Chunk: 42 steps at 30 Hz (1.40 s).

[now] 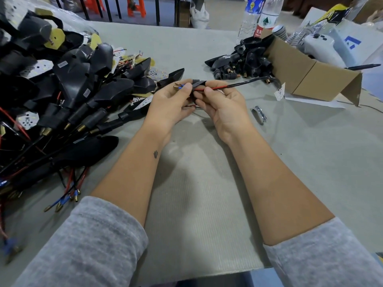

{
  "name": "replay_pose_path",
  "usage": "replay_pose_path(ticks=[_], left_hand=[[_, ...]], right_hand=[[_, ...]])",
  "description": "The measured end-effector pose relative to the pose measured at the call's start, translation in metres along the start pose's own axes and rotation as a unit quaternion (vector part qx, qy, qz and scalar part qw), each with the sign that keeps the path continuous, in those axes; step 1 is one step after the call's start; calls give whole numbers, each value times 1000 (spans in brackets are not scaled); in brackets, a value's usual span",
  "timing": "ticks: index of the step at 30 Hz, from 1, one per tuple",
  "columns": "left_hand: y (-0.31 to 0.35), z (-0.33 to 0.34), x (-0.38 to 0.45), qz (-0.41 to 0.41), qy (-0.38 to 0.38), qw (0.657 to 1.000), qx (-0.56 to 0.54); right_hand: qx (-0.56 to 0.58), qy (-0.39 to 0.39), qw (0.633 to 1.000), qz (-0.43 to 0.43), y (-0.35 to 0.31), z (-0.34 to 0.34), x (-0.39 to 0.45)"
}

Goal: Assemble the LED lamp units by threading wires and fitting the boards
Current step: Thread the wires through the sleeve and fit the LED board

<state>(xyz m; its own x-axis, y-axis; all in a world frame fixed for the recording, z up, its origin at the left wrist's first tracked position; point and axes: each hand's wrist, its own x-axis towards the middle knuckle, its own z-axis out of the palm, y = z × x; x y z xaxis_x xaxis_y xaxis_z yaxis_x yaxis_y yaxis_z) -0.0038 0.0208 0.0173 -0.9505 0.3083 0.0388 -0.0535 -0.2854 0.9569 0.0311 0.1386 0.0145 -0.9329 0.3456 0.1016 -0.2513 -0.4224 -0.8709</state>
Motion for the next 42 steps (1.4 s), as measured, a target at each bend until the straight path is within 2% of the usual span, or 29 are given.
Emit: replay_pose_path(ticks=[5, 9, 13, 18, 24, 27, 33, 38, 42], left_hand=[[-3, 1, -1, -7, -23, 999, 34], [-3, -1, -1, 6, 12, 1000, 22], [1, -5, 0, -6, 42, 997, -62], [3, -6, 2, -17, 34, 987, -158], [-2, 3, -1, -21, -15, 996, -84], [-1, 3, -3, -4, -3, 998, -57], [1, -2, -1, 26, 45, 995, -87], [2, -3, 0, -4, 24, 990, -140], [3, -2, -1, -18, 9, 990, -141]], right_hand=[[-17, -3, 1000, 3, -1, 0, 0], [16, -1, 999, 36, -4, -1, 0], [57, 30, 997, 40, -8, -4, 2], [-12, 13, 999, 28, -6, 0, -1], [-99, 8, 995, 19, -3, 1, -3], [-84, 3, 996, 29, -5, 2, -2], [34, 45, 997, 44, -9, -4, 0], [-14, 24, 999, 28, -7, -1, -1], [-28, 40, 998, 29, -5, -2, 0]])
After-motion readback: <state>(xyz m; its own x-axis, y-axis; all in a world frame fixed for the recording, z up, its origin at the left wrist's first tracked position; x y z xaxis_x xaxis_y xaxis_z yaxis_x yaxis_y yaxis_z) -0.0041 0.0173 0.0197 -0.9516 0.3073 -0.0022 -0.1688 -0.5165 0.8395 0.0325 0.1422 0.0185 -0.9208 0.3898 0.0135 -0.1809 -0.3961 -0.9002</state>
